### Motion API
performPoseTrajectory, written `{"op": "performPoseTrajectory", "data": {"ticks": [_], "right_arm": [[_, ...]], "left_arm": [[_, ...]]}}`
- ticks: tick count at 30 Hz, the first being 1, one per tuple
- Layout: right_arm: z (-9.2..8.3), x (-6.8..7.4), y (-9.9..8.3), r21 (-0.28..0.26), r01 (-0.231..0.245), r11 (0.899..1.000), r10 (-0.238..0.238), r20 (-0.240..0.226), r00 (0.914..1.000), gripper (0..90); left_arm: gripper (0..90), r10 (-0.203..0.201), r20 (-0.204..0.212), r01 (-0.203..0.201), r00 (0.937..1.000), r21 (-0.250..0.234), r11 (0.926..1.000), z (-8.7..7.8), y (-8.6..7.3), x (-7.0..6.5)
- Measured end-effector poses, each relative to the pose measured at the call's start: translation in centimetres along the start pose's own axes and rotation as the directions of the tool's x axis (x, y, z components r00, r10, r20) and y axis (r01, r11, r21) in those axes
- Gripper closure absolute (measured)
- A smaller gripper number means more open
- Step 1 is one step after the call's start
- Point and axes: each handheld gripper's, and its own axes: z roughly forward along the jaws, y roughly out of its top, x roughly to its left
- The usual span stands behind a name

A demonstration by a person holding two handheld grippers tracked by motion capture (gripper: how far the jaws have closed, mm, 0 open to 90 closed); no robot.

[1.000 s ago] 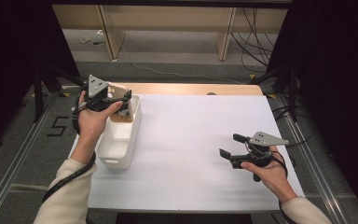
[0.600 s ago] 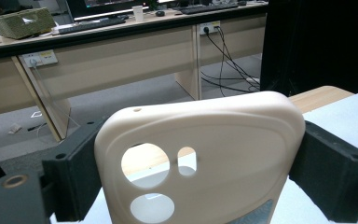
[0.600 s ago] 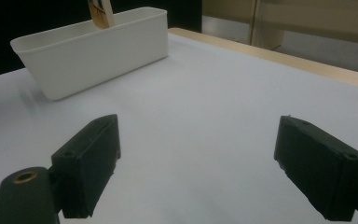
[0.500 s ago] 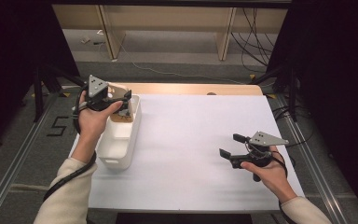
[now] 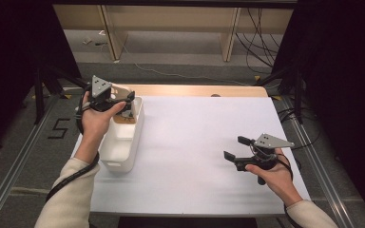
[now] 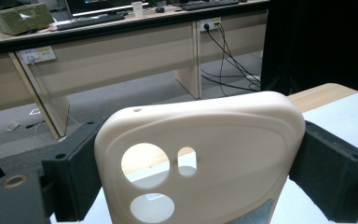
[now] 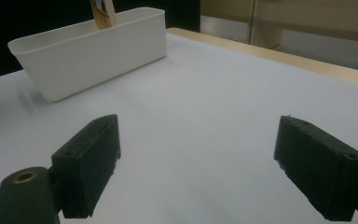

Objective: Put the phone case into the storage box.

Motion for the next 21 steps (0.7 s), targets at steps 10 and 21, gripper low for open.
{"op": "performPoseTrajectory", "data": {"ticks": [10, 21], "right_arm": [[0.0, 0.0, 0.0, 0.002, -0.003, 1.0, 0.003, 0.0, 1.0, 15.3], [0.0, 0.0, 0.0, 0.003, -0.004, 1.0, 0.004, 0.001, 1.0, 15.3]], "left_arm": [[11.3, -0.001, -0.005, 0.001, 1.0, 0.005, 1.0, 0.5, 0.0, 0.3], [11.3, -0.001, -0.005, 0.001, 1.0, 0.013, 0.9999, 1.1, -0.1, 0.6]]}}
